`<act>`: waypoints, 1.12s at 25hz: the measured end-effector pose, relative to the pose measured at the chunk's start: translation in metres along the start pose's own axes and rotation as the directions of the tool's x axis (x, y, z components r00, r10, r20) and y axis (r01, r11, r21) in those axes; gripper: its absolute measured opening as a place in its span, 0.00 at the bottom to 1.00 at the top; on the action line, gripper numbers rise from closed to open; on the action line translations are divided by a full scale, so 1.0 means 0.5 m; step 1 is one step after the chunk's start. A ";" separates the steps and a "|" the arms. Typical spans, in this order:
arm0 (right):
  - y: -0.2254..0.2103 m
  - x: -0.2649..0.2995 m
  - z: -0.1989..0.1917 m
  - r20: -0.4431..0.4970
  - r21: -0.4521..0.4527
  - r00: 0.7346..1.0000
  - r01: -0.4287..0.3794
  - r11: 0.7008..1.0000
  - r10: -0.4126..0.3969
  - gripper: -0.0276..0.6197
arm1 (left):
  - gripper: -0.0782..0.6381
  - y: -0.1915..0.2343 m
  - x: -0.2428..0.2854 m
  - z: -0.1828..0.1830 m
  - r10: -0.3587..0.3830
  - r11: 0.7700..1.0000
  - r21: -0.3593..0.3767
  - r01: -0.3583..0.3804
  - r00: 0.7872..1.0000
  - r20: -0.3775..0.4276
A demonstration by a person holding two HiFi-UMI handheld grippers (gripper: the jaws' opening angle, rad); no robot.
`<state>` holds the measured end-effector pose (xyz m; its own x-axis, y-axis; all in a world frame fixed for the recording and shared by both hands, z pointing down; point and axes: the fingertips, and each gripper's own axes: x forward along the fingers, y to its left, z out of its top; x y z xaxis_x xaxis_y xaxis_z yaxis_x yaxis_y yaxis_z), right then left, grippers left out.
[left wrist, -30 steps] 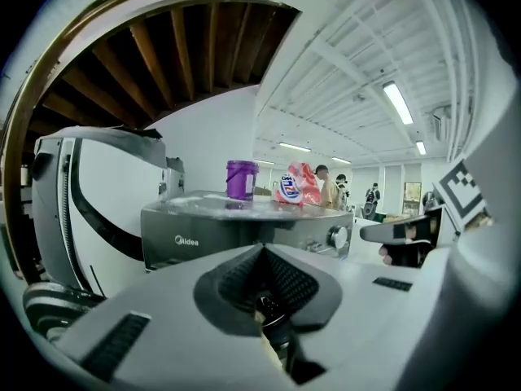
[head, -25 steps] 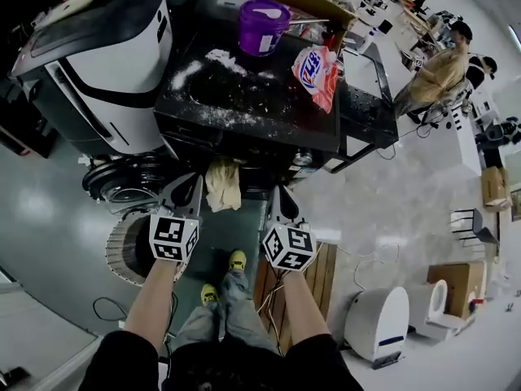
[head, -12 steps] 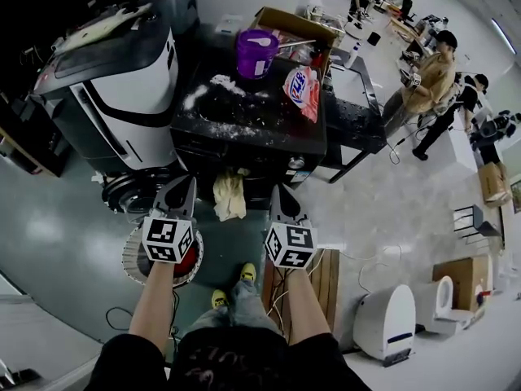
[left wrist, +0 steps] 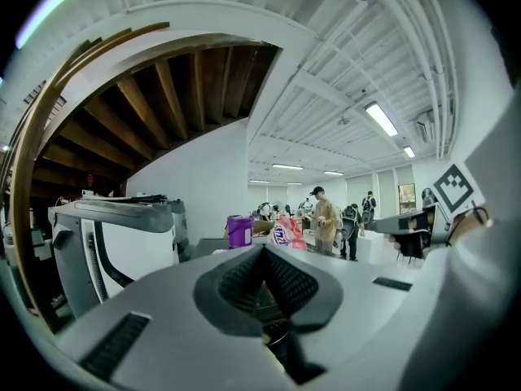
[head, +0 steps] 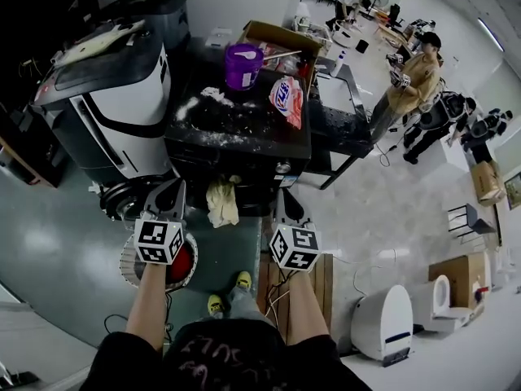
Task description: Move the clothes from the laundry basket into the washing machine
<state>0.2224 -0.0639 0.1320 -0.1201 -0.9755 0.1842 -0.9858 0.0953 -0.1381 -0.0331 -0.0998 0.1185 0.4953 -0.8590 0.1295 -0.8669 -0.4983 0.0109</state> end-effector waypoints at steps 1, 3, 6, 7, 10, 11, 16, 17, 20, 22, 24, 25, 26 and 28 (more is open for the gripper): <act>-0.005 -0.006 0.006 0.005 0.000 1.000 0.002 1.000 -0.002 0.05 | 0.13 0.000 -0.002 0.007 0.000 1.000 0.001 0.000 1.000 0.004; -0.009 -0.019 0.017 0.015 -0.005 1.000 0.005 1.000 -0.005 0.05 | 0.13 0.001 -0.006 0.020 0.000 1.000 0.007 0.000 1.000 0.011; -0.013 -0.033 0.034 0.027 -0.025 1.000 0.008 1.000 -0.008 0.05 | 0.13 0.002 -0.015 0.034 -0.001 1.000 0.006 0.001 1.000 0.024; -0.014 -0.035 0.041 0.031 -0.025 0.999 0.008 1.000 -0.007 0.05 | 0.13 0.003 -0.017 0.040 0.001 1.000 0.004 -0.001 1.000 0.027; -0.010 -0.043 0.052 0.039 -0.028 0.999 0.009 1.000 -0.008 0.05 | 0.13 0.009 -0.025 0.047 0.005 1.000 0.003 -0.005 1.000 0.027; -0.008 -0.046 0.053 0.039 -0.030 0.999 0.009 1.000 -0.008 0.05 | 0.13 0.011 -0.029 0.048 0.005 1.000 0.004 -0.006 1.000 0.027; 0.002 -0.056 0.062 0.053 -0.030 0.999 -0.001 1.000 0.003 0.05 | 0.13 0.013 -0.044 0.069 0.006 1.000 0.020 -0.007 0.999 0.050; 0.003 -0.059 0.065 0.057 -0.026 0.998 -0.001 1.000 0.003 0.05 | 0.13 0.014 -0.047 0.074 0.005 1.000 0.022 -0.006 0.999 0.054; 0.004 -0.071 0.075 0.069 -0.025 0.998 0.005 1.000 -0.003 0.05 | 0.13 0.014 -0.058 0.083 0.002 1.000 0.028 -0.004 0.998 0.060; 0.002 -0.078 0.083 0.077 -0.023 0.997 0.009 1.000 -0.007 0.05 | 0.13 0.017 -0.065 0.089 0.004 0.999 0.034 -0.006 0.998 0.066; 0.000 -0.083 0.089 0.084 -0.026 0.996 0.012 1.000 -0.010 0.05 | 0.13 0.019 -0.072 0.095 0.006 0.999 0.036 -0.008 0.997 0.076; -0.002 -0.085 0.092 0.087 -0.029 0.996 0.013 0.999 -0.011 0.05 | 0.13 0.021 -0.074 0.098 0.007 0.999 0.036 -0.010 0.997 0.081; -0.003 -0.087 0.095 0.090 -0.031 0.996 0.015 0.999 -0.012 0.05 | 0.13 0.022 -0.075 0.099 0.008 0.999 0.036 -0.011 0.996 0.084; -0.004 -0.091 0.099 0.096 -0.033 0.995 0.018 0.999 -0.015 0.05 | 0.13 0.024 -0.078 0.101 0.008 0.999 0.035 -0.011 0.996 0.087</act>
<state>0.2354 -0.0295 0.0757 -0.0938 -0.9913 0.0923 -0.9911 0.0842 -0.1029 -0.0600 -0.0781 0.0634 0.4912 -0.8700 0.0428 -0.8700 -0.4924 -0.0250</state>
